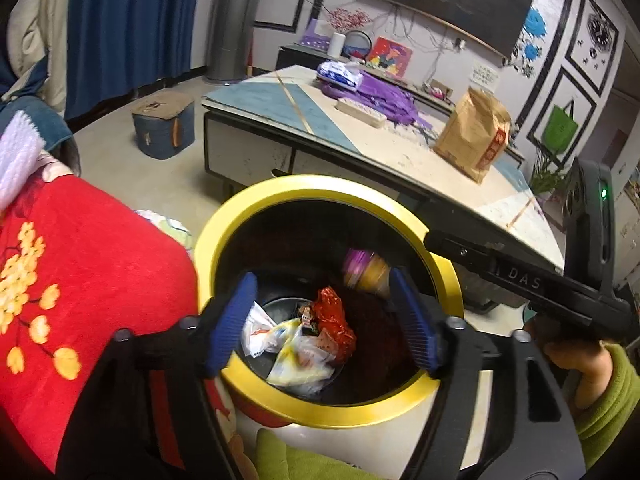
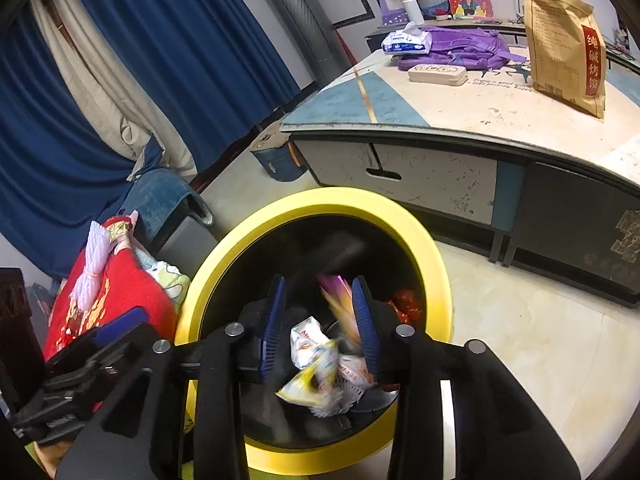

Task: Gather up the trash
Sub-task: 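Move both open tools from the bin back over the bedspread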

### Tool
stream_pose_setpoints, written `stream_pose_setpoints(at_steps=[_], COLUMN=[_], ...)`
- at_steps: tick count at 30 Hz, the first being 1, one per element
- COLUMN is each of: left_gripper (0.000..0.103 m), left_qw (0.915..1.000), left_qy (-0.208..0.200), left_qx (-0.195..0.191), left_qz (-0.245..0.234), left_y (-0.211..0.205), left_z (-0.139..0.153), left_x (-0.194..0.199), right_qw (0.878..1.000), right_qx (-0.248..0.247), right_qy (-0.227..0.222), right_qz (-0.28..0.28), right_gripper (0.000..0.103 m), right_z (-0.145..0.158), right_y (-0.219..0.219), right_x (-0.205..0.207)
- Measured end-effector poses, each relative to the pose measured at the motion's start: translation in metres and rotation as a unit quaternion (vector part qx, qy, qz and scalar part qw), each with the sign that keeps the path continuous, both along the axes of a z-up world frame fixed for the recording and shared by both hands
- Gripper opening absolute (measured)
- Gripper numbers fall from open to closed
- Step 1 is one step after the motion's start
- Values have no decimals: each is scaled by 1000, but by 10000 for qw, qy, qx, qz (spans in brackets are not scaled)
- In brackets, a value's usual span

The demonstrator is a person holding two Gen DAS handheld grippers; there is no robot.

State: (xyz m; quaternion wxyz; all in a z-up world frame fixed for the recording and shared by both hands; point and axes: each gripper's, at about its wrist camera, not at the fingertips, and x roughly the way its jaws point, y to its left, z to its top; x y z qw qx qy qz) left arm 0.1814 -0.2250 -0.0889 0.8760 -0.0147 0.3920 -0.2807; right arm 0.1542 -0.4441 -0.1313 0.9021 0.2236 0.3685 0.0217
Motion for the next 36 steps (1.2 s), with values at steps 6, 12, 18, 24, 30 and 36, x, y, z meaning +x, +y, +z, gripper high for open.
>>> stream_pose_setpoints(at_steps=[6, 12, 18, 24, 30, 36], left_gripper=[92, 92, 92, 92, 92, 92], left_qw=[9994, 9981, 9968, 9950, 9925, 9893], left_qy=[-235, -495, -598, -714, -878, -1059], left_qx=[-111, -55, -93, -123, -108, -74], left_qz=[215, 370, 523, 694, 842, 1003], left_y=[15, 22, 36, 48, 60, 74], left_z=[20, 37, 46, 55, 63, 73], left_x=[-7, -17, -24, -30, -38, -46], right_qw=[9997, 9990, 9986, 9979, 9965, 9948], right_qx=[-54, -173, -216, -296, -426, -534], right_qy=[-175, -360, -461, -564, -718, -840], right_qz=[-168, -187, -155, -73, 62, 199], right_gripper=[54, 73, 80, 81, 82, 83], right_z=[10, 21, 29, 38, 50, 59], right_y=[-2, 4, 12, 23, 36, 47], right_x=[-5, -9, -10, -13, -16, -19])
